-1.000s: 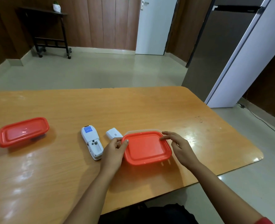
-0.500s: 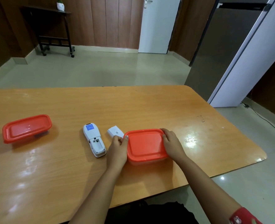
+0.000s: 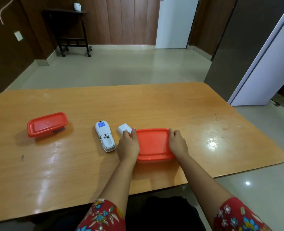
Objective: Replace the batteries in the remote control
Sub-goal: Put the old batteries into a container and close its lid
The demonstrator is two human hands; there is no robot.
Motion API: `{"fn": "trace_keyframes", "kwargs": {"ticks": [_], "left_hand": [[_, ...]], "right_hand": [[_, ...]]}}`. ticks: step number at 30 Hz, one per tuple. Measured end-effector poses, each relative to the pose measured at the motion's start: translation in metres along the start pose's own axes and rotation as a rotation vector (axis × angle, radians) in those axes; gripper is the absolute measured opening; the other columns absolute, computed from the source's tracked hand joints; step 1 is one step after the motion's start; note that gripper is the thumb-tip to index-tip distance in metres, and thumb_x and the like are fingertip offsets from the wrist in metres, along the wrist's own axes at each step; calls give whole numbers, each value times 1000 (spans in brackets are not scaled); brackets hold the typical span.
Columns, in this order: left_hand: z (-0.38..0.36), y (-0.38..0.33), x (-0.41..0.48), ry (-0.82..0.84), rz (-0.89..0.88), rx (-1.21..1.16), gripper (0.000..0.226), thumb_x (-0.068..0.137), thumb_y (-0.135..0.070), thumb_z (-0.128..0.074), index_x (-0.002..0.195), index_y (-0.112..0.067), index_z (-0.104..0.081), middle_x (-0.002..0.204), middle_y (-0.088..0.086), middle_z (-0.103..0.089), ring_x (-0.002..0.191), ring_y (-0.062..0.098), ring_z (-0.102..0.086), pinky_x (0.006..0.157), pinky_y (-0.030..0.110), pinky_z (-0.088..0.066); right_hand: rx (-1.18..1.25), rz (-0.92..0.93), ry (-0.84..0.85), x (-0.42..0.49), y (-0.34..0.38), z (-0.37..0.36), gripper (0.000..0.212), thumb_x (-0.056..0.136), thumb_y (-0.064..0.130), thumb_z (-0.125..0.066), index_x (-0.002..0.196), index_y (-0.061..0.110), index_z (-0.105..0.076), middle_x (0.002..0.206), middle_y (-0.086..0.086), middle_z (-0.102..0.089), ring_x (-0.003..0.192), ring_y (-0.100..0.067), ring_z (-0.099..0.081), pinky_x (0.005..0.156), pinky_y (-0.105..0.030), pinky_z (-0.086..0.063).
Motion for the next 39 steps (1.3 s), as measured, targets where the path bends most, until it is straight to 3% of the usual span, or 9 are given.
{"fn": "trace_keyframes", "kwargs": {"ticks": [4, 13, 19, 22, 24, 28, 31, 35, 39], "left_hand": [[-5, 7, 5, 8, 40, -95, 44, 97, -48, -34, 93, -10, -55, 88, 9, -64, 87, 31, -59, 68, 33, -38], [-17, 20, 14, 4, 71, -270, 36, 96, -44, -41, 71, -18, -43, 68, -3, -52, 68, 20, -49, 62, 32, -32], [-9, 17, 0, 37, 139, -271, 40, 95, -49, -41, 85, -13, -56, 73, 0, -57, 75, 22, -56, 65, 31, -39], [7, 21, -16, 11, 164, -289, 53, 94, -57, -32, 95, -11, -60, 79, 1, -60, 84, 26, -59, 78, 35, -45], [23, 35, -34, -45, 175, -287, 54, 95, -56, -30, 107, -13, -59, 94, 4, -64, 93, 27, -59, 84, 37, -45], [16, 48, -78, 8, 9, -279, 41, 98, -43, -37, 120, -18, -60, 118, 1, -64, 108, 18, -57, 89, 30, -42], [1, 30, -85, 17, -109, -239, 43, 97, -44, -36, 121, -18, -61, 121, 3, -59, 113, 17, -53, 96, 31, -41], [-26, -16, -73, 36, -209, -295, 42, 98, -37, -39, 132, -15, -53, 133, 0, -48, 113, 8, -48, 92, 19, -32], [-88, -78, -42, 121, -377, -242, 53, 93, -42, -41, 139, -14, -45, 139, 4, -44, 129, 14, -43, 98, 17, -28]], "right_hand": [[51, -25, 45, 7, -5, -5, 47, 100, 47, -26, 108, 8, -50, 113, -20, -62, 106, -37, -56, 74, -36, -36], [2, 7, 73, 18, -11, -15, 44, 100, 47, -22, 108, 11, -47, 106, -18, -62, 99, -38, -58, 74, -39, -40], [33, -85, 91, 3, -8, -7, 53, 100, 49, -21, 120, 8, -47, 122, -22, -58, 113, -40, -53, 86, -41, -40], [260, -140, 67, -3, -12, 2, 69, 95, 58, -22, 123, 4, -54, 124, -22, -59, 118, -39, -53, 98, -42, -42], [423, -199, 16, -15, -29, 12, 75, 90, 68, -22, 121, 9, -55, 115, -14, -62, 109, -35, -57, 97, -49, -46], [412, -54, 74, -50, -46, 17, 53, 94, 57, -37, 116, 12, -56, 102, -2, -63, 98, -22, -60, 86, -41, -51], [397, 71, 137, -53, -38, 12, 35, 94, 42, -50, 115, 15, -58, 106, 3, -61, 100, -16, -57, 77, -29, -47], [607, 43, 34, -25, -52, 23, 41, 93, 39, -53, 125, 13, -57, 118, -4, -62, 110, -20, -57, 93, -38, -49], [647, 74, -123, 39, -59, 62, 35, 97, 30, -49, 127, 11, -52, 118, -7, -61, 105, -19, -56, 85, -31, -45]]}}
Point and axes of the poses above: each hand's wrist, its own x-axis towards the middle knuckle, its own z-axis out of the back of the hand, y = z × x, the point moved 10 cm from there along x, towards the middle knuckle
